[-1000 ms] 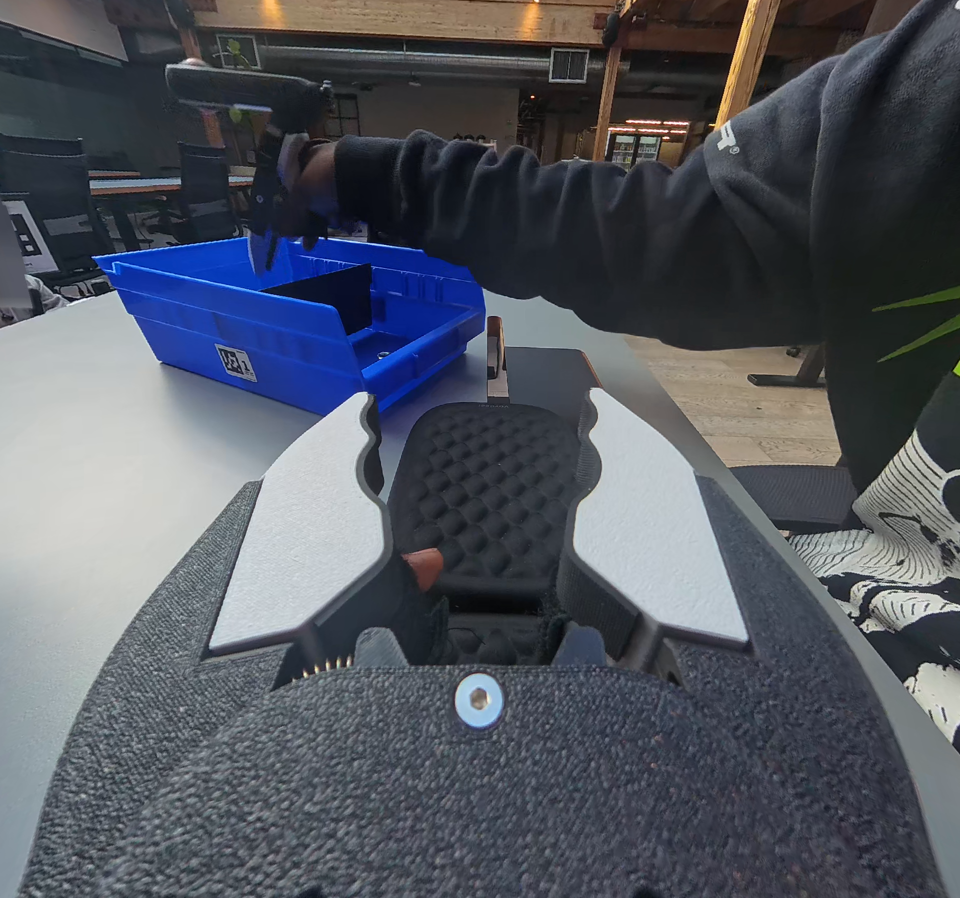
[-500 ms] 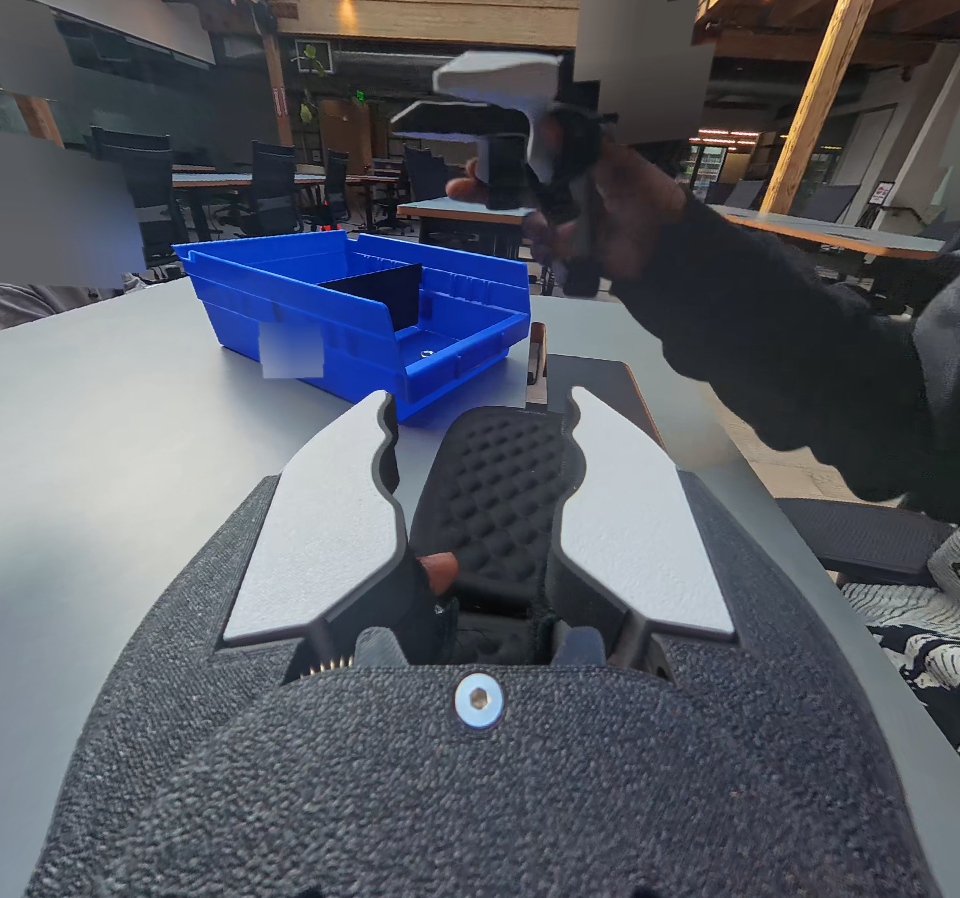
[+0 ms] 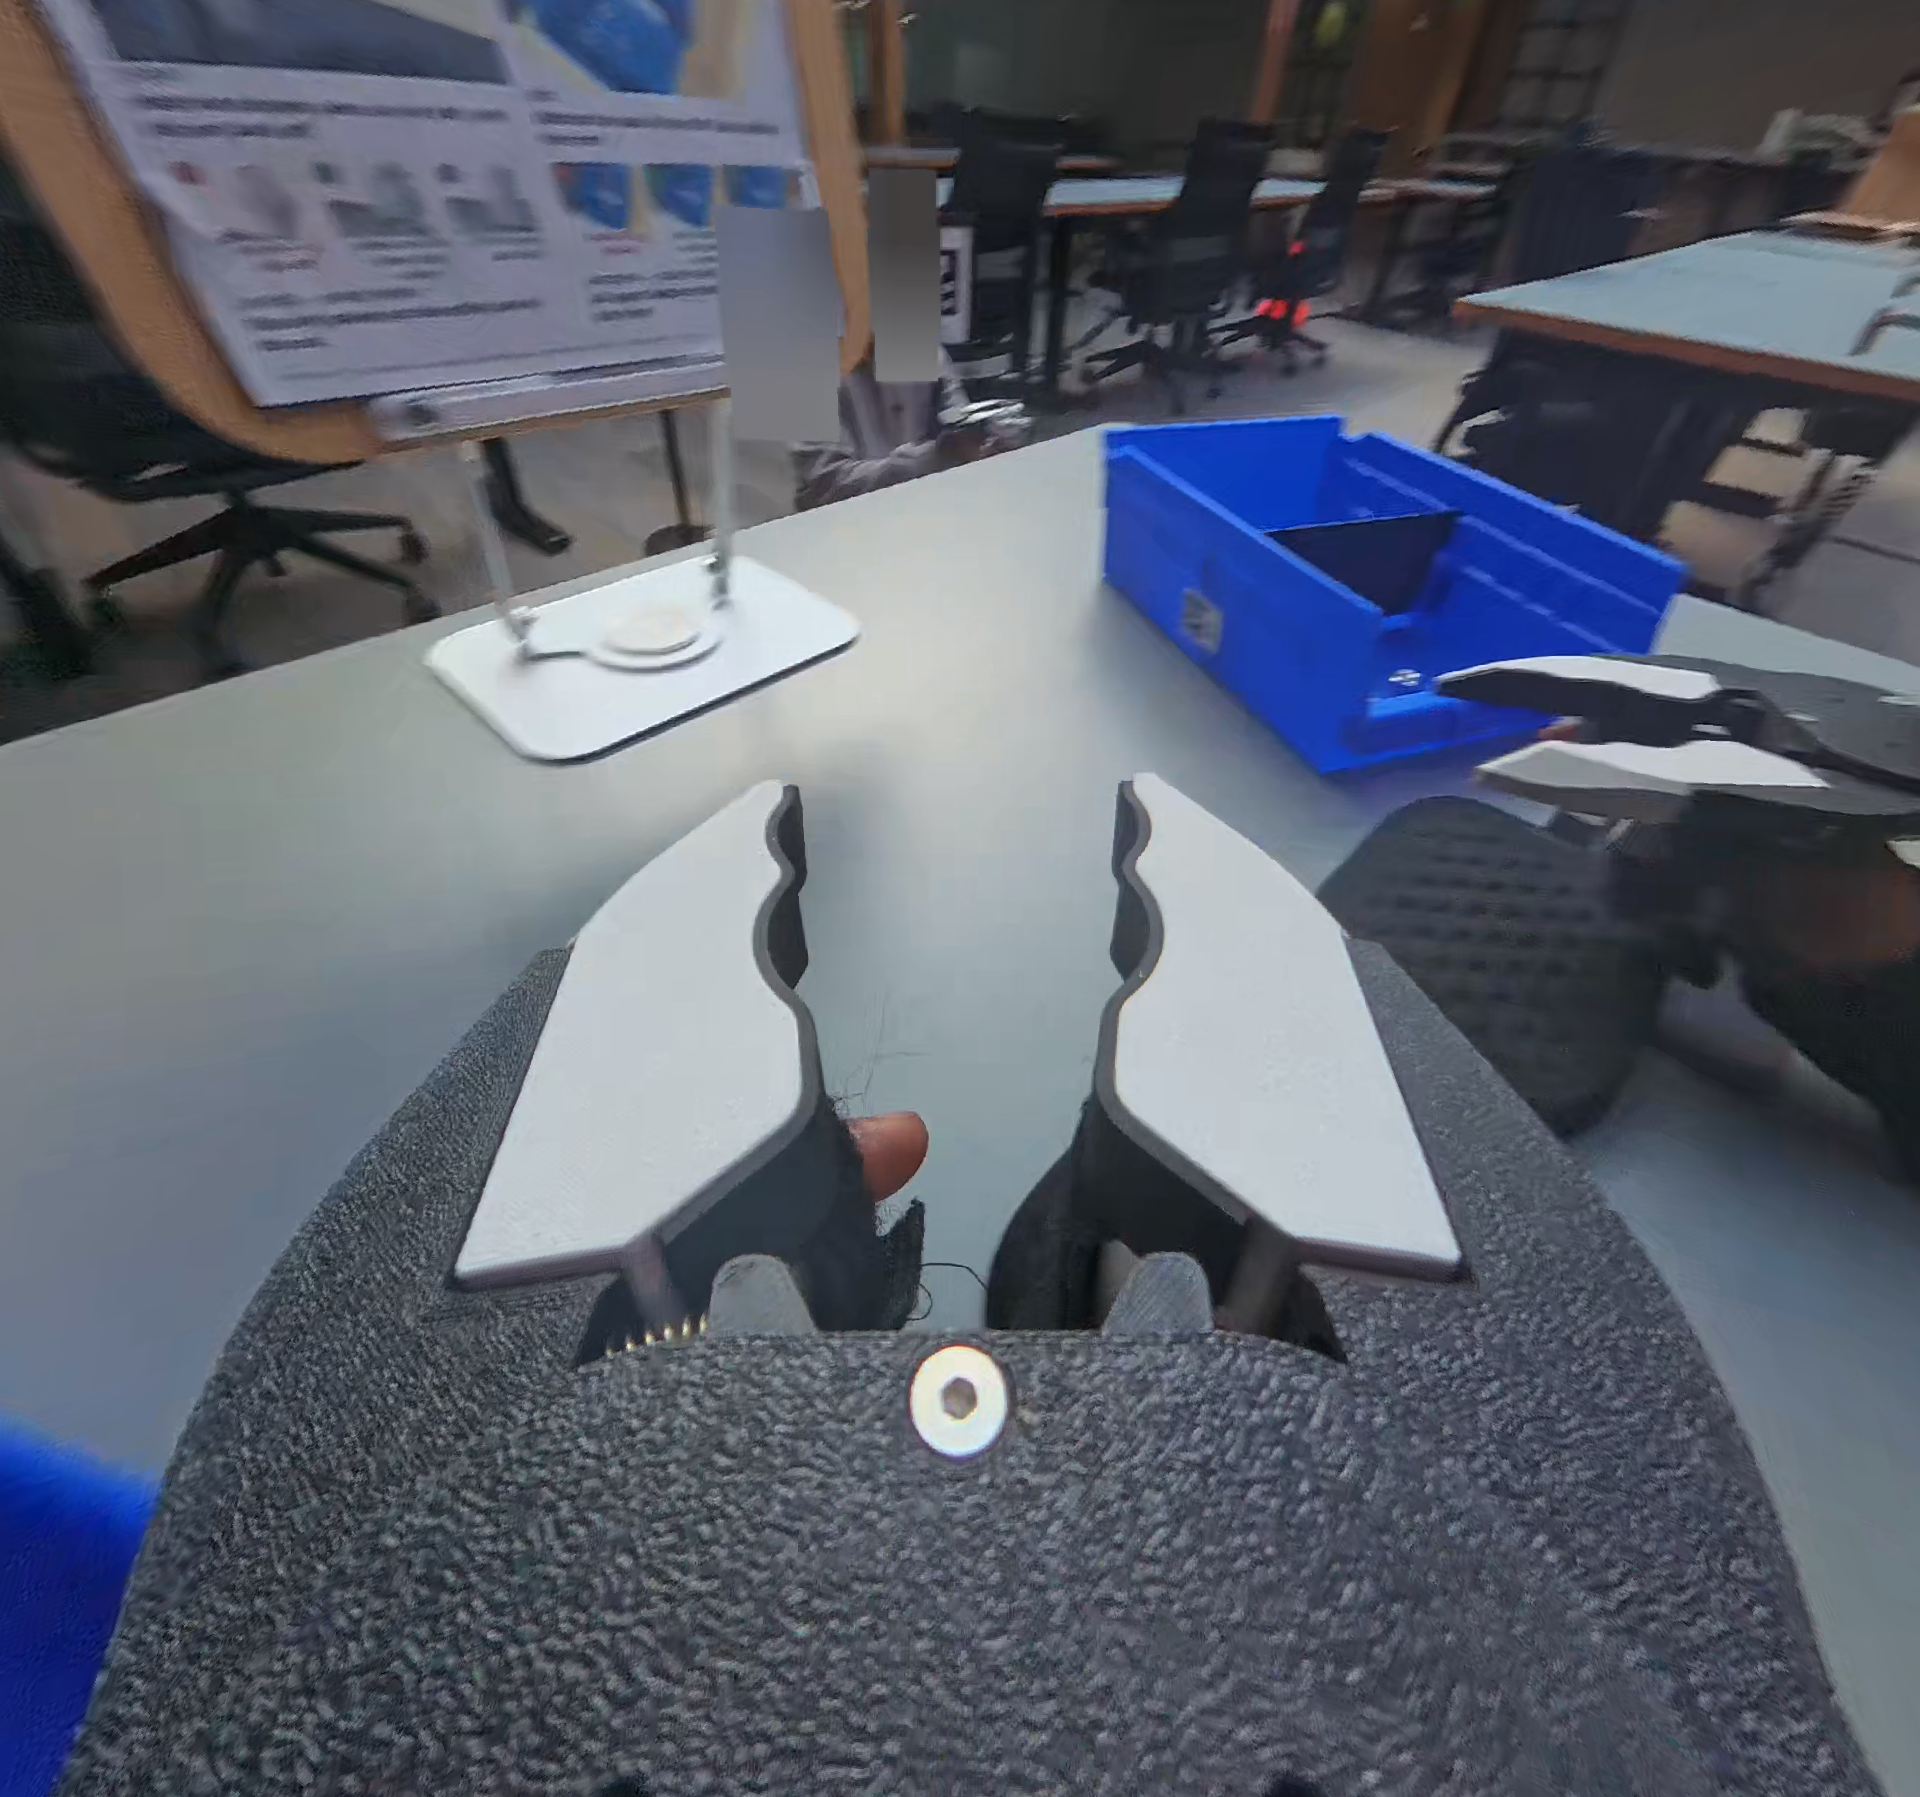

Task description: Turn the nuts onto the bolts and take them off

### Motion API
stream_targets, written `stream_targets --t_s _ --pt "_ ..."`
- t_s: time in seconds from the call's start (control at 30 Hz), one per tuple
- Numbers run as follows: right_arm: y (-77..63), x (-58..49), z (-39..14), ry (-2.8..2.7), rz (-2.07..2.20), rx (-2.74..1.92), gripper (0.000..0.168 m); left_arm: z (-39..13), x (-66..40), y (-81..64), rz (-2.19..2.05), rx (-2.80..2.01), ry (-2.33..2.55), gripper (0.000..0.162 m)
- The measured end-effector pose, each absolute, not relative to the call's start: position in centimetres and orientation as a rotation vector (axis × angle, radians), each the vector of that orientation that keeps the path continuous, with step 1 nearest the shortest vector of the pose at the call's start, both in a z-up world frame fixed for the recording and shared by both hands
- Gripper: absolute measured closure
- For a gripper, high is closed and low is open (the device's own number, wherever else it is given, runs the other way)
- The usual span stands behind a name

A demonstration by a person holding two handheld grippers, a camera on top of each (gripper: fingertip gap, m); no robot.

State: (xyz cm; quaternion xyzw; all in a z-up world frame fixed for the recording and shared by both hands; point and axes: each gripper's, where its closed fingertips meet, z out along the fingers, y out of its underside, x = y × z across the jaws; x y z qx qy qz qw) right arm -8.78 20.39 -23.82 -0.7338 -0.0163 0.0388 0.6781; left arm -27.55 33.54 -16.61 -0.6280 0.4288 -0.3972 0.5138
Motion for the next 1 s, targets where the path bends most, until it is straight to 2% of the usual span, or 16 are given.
stream_targets --t_s 0.17,0.37,0.63,0.73,1.0 --pt "20.7 -9.1 -24.3 -0.057 0.101 -1.678 0.110 -18.1 -41.1 43.4 -0.471 -1.938 0.930 0.106" --pt "20.8 -9.3 -24.6 -0.070 0.141 -1.692 0.110 -22.1 -51.3 49.9 -0.180 -2.414 0.931 0.109" --pt "20.6 -9.2 -24.3 -0.062 0.131 -1.668 0.111 -29.1 -55.6 52.0 0.047 -2.840 0.984 0.117" --pt "20.7 -9.6 -24.5 -0.103 0.084 -1.688 0.110 -30.4 -55.7 52.9 0.032 -2.891 0.930 0.123" --pt "20.7 -9.8 -24.6 -0.122 0.044 -1.692 0.110 -32.4 -56.3 53.2 0.095 -2.955 0.921 0.128"
